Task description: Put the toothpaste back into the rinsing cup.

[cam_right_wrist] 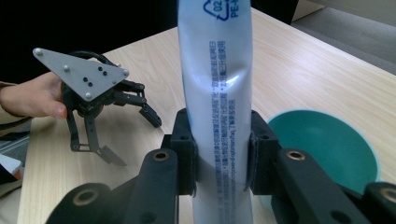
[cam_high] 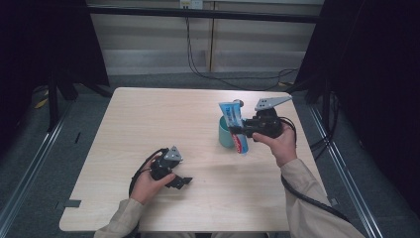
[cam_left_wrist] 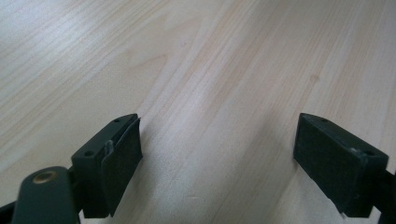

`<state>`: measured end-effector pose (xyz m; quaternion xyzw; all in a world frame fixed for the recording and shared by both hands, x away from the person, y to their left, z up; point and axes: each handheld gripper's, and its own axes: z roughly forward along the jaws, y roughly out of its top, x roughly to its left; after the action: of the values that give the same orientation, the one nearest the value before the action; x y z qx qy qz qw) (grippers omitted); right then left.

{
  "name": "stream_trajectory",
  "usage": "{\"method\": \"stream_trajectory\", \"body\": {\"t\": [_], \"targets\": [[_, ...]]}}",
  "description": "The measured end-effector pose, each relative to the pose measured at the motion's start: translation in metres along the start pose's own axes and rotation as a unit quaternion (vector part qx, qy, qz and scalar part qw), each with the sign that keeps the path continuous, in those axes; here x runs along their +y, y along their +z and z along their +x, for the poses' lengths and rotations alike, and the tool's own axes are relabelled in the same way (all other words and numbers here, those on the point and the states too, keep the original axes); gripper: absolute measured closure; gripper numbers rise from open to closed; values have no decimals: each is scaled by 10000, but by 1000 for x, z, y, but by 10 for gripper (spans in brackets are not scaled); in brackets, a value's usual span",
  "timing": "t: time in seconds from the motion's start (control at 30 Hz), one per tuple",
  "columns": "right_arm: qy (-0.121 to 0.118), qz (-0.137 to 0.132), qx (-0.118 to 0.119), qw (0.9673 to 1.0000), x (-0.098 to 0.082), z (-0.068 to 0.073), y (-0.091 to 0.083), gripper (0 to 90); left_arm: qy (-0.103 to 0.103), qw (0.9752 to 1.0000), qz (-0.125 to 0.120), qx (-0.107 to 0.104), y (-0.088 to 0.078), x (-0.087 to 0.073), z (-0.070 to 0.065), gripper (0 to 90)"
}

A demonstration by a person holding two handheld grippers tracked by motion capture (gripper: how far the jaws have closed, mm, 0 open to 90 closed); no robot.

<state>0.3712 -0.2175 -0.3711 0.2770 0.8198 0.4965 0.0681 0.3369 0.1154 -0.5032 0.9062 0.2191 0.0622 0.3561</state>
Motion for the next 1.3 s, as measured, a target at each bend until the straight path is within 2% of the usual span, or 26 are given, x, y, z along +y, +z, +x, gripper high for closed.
{"method": "stream_trajectory", "body": {"t": [0.03,0.1,0.47,1.1,1.3], "targets": [[6,-16,14,10000,1,0,0,700,-22,10000,-15,4,0,0,0,146],[10,-47,4,10000,3,0,1,700,67,10000,-47,17,0,-2,0,143],[90,-255,3,9996,13,-2,-4,699,66,9993,-357,-8,2,-9,-1,111],[164,-526,-24,9985,31,-7,-8,698,85,9993,-351,-11,2,-9,-1,100],[134,-517,-57,9986,36,-6,-7,697,85,9993,-360,-1,2,-9,-1,98]]}}
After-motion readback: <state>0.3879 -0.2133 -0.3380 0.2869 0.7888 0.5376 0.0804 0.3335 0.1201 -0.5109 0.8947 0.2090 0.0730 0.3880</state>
